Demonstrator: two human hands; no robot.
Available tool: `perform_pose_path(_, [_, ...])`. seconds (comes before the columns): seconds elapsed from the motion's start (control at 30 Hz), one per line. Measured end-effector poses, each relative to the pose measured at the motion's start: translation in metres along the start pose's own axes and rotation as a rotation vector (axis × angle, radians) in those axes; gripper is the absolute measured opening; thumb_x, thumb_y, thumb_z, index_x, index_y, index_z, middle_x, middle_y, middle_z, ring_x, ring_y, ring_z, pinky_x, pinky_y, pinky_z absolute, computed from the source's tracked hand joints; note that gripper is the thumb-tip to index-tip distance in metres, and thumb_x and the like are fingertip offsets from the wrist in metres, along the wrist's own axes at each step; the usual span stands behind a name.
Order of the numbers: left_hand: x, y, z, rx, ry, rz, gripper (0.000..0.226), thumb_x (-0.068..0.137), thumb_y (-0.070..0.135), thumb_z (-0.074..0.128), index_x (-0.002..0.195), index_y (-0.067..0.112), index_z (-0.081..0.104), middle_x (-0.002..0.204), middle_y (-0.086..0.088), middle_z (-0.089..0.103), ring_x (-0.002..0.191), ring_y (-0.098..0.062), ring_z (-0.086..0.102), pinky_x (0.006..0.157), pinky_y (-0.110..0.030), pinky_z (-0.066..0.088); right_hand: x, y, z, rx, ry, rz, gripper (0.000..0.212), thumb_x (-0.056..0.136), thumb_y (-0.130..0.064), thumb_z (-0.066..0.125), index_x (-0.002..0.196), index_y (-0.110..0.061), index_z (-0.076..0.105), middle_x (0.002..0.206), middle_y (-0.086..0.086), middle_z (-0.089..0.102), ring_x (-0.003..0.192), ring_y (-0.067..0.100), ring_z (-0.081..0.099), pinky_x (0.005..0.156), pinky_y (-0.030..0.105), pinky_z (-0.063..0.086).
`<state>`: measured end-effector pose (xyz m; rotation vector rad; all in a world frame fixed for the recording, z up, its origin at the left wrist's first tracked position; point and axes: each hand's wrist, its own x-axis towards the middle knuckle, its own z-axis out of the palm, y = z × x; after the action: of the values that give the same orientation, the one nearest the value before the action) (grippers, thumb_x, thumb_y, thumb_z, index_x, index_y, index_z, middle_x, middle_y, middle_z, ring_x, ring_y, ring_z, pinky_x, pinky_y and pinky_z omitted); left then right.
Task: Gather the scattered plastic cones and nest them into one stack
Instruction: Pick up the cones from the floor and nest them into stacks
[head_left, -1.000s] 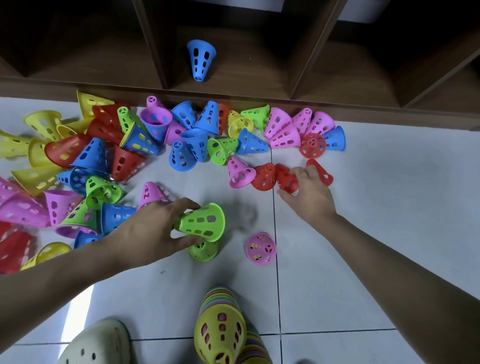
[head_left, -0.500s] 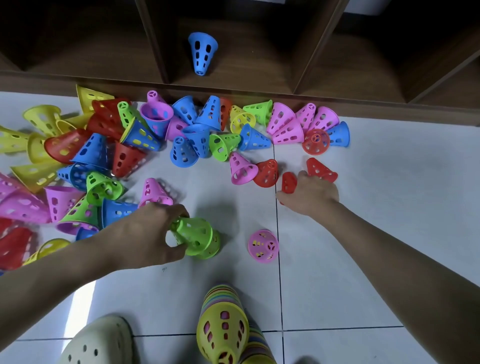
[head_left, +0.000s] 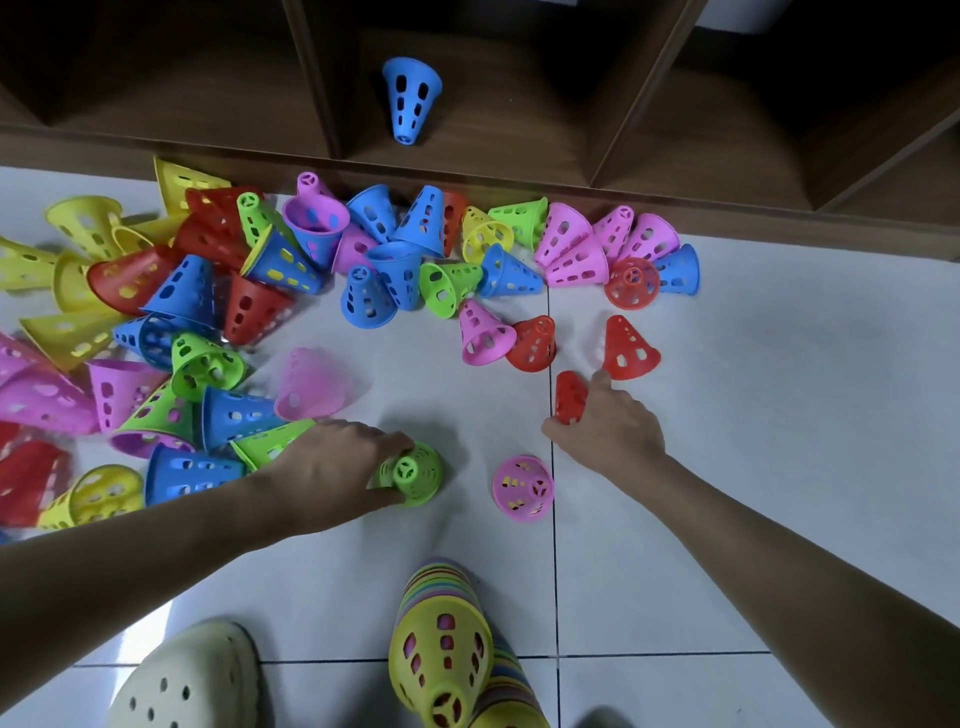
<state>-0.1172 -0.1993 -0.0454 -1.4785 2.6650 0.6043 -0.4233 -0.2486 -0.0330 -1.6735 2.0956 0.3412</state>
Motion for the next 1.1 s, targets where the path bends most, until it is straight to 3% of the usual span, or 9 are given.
perform_pose_path(0.07, [-0.002, -0.001, 0.001, -0.006, 0.05, 0.019, 0.051, 0.074, 0.055, 0.08, 0.116, 0.029, 0.068, 0.077, 0.01, 0.07, 0.064, -0.017, 0.066, 0.054, -0.022, 0.042, 0.0, 0.004, 0.003, 0.076, -0.022, 0.044, 0.075, 0.077, -0.052, 0.066, 0.131, -0.013, 0.032, 0.097, 0.005, 0.057, 0.096, 0.034, 0.062, 0.073, 0.036, 0.046])
perform_pose_path(0.13, [-0.002, 0.0, 0.004, -0.036, 0.047, 0.003, 0.053, 0.08, 0.055, 0.074, 0.125, 0.029, 0.064, 0.086, 0.008, 0.071, 0.073, -0.02, 0.068, 0.061, -0.026, 0.05, -0.003, 0.008, 0.0, 0.24, -0.102, 0.102, 0.074, 0.076, -0.049, 0.069, 0.132, -0.02, 0.031, 0.098, 0.0, 0.058, 0.09, 0.026, 0.061, 0.07, 0.033, 0.046])
perform_pose_path(0.2, [0.0, 0.002, 0.009, -0.072, 0.007, -0.067, 0.057, 0.088, 0.054, 0.066, 0.138, 0.03, 0.053, 0.1, 0.004, 0.071, 0.088, -0.024, 0.069, 0.073, -0.033, 0.054, -0.009, 0.011, -0.004, 0.599, -0.24, 0.126, 0.045, 0.081, -0.04, 0.071, 0.115, -0.022, 0.047, 0.094, -0.006, 0.062, 0.084, 0.014, 0.062, 0.067, 0.029, 0.046])
perform_pose_path(0.27, [0.003, 0.0, 0.015, -0.152, -0.027, -0.154, 0.062, 0.092, 0.048, 0.063, 0.146, 0.029, 0.042, 0.112, 0.001, 0.069, 0.096, -0.024, 0.068, 0.079, -0.037, 0.055, -0.023, 0.012, -0.006, 0.94, -0.352, 0.098, 0.027, 0.078, -0.034, 0.073, 0.099, -0.019, 0.064, 0.094, -0.001, 0.073, 0.089, 0.018, 0.067, 0.077, 0.028, 0.049])
perform_pose_path(0.4, [0.013, -0.008, 0.016, -0.357, -0.045, -0.201, 0.064, 0.093, 0.018, 0.062, 0.152, 0.022, 0.036, 0.121, 0.002, 0.065, 0.093, -0.017, 0.064, 0.084, -0.031, 0.053, -0.059, 0.018, 0.001, 1.19, -0.187, -0.018, 0.038, 0.068, -0.034, 0.073, 0.103, -0.02, 0.069, 0.102, 0.004, 0.075, 0.1, 0.022, 0.07, 0.093, 0.038, 0.053])
perform_pose_path(0.53, [0.037, -0.014, 0.002, -0.308, 0.133, -0.176, 0.05, 0.091, 0.004, 0.06, 0.139, 0.012, 0.051, 0.11, -0.004, 0.055, 0.091, -0.018, 0.055, 0.086, -0.033, 0.049, -0.089, 0.017, 0.015, 1.024, -0.071, -0.228, 0.041, 0.073, -0.033, 0.082, 0.107, -0.032, 0.059, 0.098, -0.007, 0.071, 0.091, 0.013, 0.069, 0.079, 0.029, 0.056])
perform_pose_path(0.67, [0.075, -0.026, -0.022, -0.159, 0.252, -0.169, 0.062, 0.085, 0.007, 0.063, 0.144, 0.011, 0.045, 0.134, -0.019, 0.044, 0.118, -0.04, 0.048, 0.1, -0.05, 0.045, -0.089, 0.022, 0.038, 0.743, -0.06, -0.403, 0.051, 0.076, -0.045, 0.079, 0.118, -0.035, 0.052, 0.114, -0.014, 0.059, 0.106, 0.007, 0.06, 0.087, 0.026, 0.053])
perform_pose_path(0.93, [0.128, -0.025, -0.038, 0.099, 0.091, -0.166, 0.09, 0.085, 0.046, 0.067, 0.158, 0.028, 0.019, 0.159, -0.016, 0.018, 0.139, -0.039, 0.026, 0.113, -0.053, 0.027, -0.053, 0.047, 0.061, 0.273, 0.042, -0.54, 0.053, 0.079, -0.048, 0.078, 0.123, -0.03, 0.053, 0.119, -0.01, 0.058, 0.113, 0.01, 0.05, 0.099, 0.035, 0.046])
perform_pose_path(1.1, [0.129, -0.032, -0.041, 0.161, 0.125, -0.128, 0.071, 0.079, 0.052, 0.07, 0.14, 0.022, 0.047, 0.142, -0.014, 0.037, 0.127, -0.035, 0.036, 0.105, -0.049, 0.032, -0.042, 0.052, 0.05, 0.319, -0.006, -0.576, 0.063, 0.078, -0.044, 0.082, 0.13, -0.027, 0.052, 0.123, -0.009, 0.056, 0.118, 0.009, 0.049, 0.102, 0.036, 0.045])
